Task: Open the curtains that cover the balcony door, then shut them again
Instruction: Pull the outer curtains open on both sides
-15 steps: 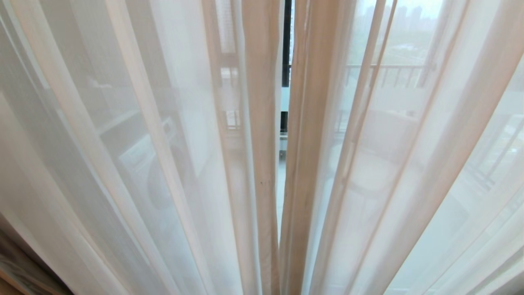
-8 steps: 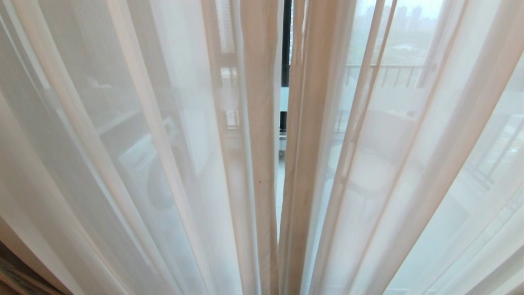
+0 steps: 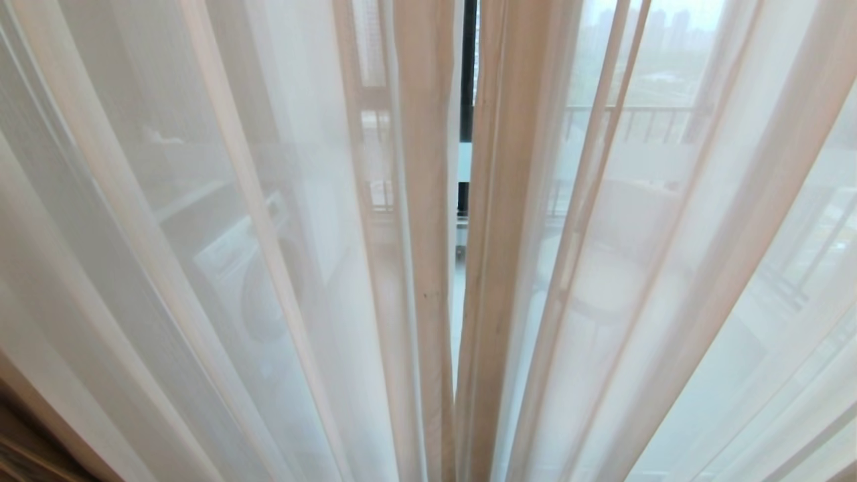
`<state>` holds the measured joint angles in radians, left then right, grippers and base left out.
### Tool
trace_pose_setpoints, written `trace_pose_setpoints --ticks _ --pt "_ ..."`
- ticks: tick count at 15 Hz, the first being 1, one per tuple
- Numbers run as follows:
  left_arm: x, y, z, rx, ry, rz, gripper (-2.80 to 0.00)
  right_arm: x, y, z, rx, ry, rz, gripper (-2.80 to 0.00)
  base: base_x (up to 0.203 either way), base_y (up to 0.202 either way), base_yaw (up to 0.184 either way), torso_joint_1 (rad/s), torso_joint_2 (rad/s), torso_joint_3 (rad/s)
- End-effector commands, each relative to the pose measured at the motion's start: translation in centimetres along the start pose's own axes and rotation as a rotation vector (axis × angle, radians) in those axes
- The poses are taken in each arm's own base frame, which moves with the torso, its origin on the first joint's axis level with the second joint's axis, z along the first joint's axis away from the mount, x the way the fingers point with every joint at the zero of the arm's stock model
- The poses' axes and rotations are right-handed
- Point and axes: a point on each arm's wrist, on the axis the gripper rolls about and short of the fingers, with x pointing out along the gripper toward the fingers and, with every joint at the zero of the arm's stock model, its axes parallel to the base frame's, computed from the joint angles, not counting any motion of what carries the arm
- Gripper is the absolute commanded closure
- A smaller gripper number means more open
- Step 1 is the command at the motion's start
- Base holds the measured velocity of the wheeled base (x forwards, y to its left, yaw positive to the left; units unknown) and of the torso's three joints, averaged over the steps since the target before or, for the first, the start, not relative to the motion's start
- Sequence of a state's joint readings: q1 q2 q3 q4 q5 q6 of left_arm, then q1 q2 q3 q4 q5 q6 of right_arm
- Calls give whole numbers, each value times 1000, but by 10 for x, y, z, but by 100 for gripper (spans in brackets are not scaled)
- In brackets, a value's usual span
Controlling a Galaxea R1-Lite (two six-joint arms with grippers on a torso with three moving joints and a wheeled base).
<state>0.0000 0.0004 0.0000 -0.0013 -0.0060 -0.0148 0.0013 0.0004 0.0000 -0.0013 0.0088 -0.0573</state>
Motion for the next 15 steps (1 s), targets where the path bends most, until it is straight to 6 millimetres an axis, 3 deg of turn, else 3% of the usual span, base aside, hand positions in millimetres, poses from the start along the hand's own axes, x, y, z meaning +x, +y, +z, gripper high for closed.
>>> trace_pose_setpoints --ticks 1,15 --pt "0 0 0 -1 -1 0 0 0 0 0 1 -1 1 0 0 0 0 0 0 0" --pt "0 0 0 -1 -1 0 0 0 0 0 28 -1 0 0 0 0 0 0 0 0"
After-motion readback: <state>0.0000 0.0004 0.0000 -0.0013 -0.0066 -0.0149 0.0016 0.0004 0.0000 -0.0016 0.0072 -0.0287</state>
